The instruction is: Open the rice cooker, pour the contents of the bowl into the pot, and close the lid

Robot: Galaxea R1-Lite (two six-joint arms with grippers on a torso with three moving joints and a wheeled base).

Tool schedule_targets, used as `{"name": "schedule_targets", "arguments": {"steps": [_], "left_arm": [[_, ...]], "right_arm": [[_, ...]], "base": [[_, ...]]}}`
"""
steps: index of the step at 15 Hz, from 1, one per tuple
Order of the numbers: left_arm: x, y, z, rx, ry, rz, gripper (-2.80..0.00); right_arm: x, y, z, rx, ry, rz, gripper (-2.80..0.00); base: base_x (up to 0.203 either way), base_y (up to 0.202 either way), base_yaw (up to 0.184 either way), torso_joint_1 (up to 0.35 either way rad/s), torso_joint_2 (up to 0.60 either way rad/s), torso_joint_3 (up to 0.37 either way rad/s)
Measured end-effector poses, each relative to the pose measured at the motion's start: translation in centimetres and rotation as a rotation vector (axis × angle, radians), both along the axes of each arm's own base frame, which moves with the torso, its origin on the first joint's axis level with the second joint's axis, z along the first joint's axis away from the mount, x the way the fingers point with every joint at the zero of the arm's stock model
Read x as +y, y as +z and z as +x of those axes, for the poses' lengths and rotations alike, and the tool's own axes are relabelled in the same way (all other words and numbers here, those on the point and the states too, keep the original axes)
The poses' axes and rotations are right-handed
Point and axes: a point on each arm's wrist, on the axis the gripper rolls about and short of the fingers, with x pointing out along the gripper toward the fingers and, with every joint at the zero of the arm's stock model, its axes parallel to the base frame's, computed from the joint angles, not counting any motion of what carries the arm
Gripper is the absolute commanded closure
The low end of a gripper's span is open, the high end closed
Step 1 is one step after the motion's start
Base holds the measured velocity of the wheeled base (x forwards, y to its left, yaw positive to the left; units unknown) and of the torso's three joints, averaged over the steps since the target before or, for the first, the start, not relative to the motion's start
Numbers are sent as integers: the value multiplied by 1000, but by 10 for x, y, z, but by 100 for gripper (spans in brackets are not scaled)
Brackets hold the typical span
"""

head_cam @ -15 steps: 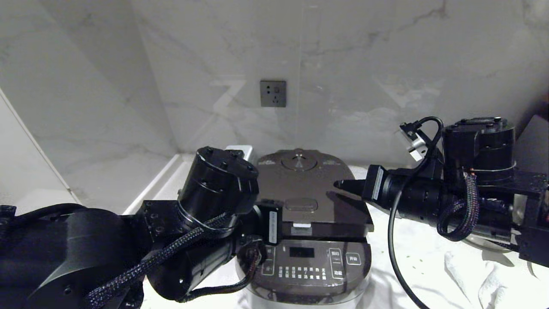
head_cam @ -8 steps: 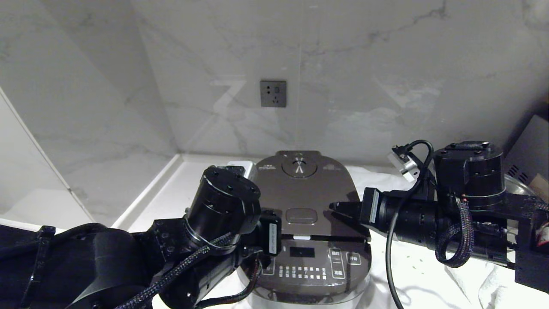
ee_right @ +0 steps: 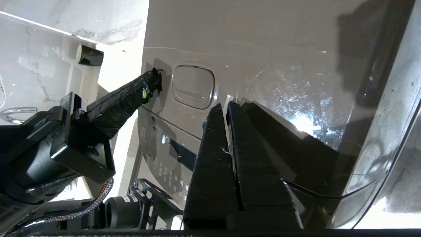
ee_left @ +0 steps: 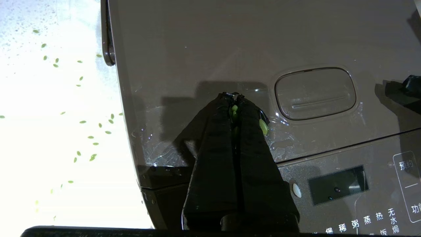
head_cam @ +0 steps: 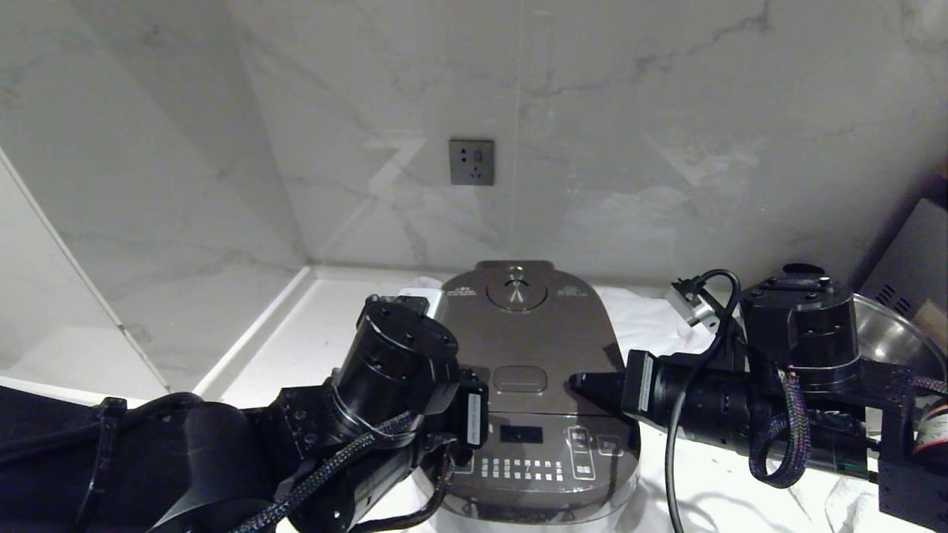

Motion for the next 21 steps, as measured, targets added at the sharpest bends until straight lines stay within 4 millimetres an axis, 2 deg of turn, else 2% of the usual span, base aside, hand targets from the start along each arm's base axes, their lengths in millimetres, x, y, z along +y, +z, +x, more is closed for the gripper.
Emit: {"name": "schedule_targets", "arguments": {"steps": [3,9,14,17,19,21], "left_arm": [[0,-1,0,1,0,3,0],[0,29,5,-82,21,-102,0],[7,37,5,-98,34,-123,0],[23,41,-5,-98,38,-127,0],[43,46,-15,-113,57,-138,0],[71,56,-33,-157,65,-153,0]], "right_arm": [[0,-2,1,1,-5,-4,0],[-4,30,-5,-98,-12,61,0],[-8,36,-11,-114,-12,72,0],[-15,40,-21,-108,-9,67,0],[-18,43,-27,-124,-12,68,0],[-21,45,-29,-142,-40,61,0]], "base": [[0,0,0,0,0,0],[0,0,0,0,0,0],[0,0,0,0,0,0],[0,0,0,0,0,0],[0,0,0,0,0,0],[0,0,0,0,0,0]]}}
